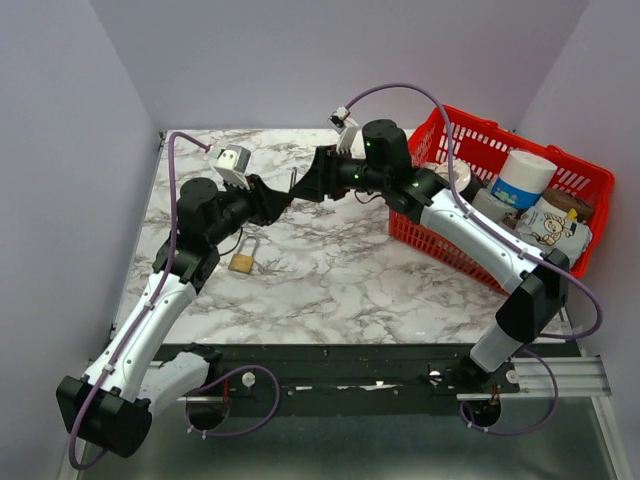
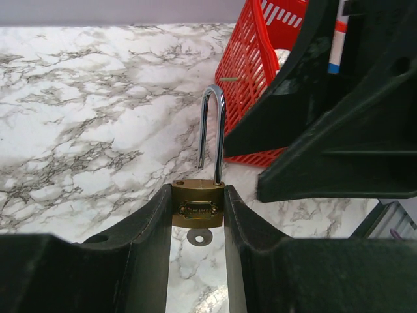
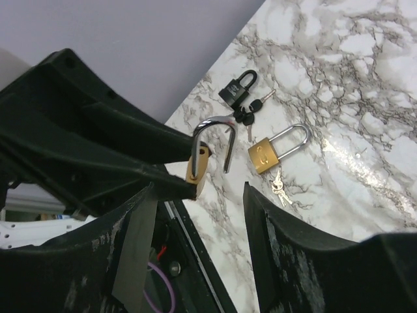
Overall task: Lock with the key
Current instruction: Pick up the lock from the center of the board, then lock the lock.
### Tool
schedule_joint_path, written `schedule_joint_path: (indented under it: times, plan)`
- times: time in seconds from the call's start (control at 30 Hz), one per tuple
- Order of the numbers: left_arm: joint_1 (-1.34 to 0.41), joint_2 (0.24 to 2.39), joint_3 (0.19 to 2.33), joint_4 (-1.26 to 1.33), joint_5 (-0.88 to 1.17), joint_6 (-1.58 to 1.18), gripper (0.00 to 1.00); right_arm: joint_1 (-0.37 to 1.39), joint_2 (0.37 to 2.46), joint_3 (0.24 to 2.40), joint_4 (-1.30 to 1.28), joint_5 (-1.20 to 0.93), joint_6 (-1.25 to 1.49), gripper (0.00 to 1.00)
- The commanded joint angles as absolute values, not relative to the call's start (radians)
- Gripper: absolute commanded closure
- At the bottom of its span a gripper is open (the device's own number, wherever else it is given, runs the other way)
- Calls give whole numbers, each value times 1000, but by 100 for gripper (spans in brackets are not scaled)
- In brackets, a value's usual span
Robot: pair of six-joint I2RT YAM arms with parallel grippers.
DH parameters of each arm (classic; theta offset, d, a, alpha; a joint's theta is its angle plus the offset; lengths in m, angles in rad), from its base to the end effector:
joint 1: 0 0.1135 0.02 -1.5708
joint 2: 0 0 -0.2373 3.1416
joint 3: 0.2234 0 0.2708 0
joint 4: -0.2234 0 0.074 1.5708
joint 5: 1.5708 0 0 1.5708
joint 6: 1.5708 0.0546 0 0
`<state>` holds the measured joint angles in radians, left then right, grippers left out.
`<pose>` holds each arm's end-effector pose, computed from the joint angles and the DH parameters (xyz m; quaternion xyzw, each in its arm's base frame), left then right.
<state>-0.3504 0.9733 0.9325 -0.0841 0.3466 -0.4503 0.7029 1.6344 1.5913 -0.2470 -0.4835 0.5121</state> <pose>0.2540 -0.1126 0.3432 0.0771 0.7434 -0.3731 0.5498 0.3031 0.2900 0.3639 -0.2165 0.7614 0.4888 0.3667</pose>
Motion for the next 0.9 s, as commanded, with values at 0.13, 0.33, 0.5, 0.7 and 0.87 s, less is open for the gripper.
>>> schedule_joint_path:
  times: [0.13,0.33,0.5,0.7,0.87]
  plan:
    - [-376,953,927,-15,284,-474,100,723,1716,1692,-202,-348,561,41]
    - [-379,950,922,-12,278,-482,100,723,1746,1726,-207,-339,607,42]
    - [-380,945,919,-25,249,-485,100,721,1718,1694,-195,-334,627,42]
    - [-379,948,923,-6,210,-525,100,732,1717,1661,-215,-336,632,43]
    - [-387,969,937,-6,192,-528,100,765,1735,1654,-230,-315,614,48]
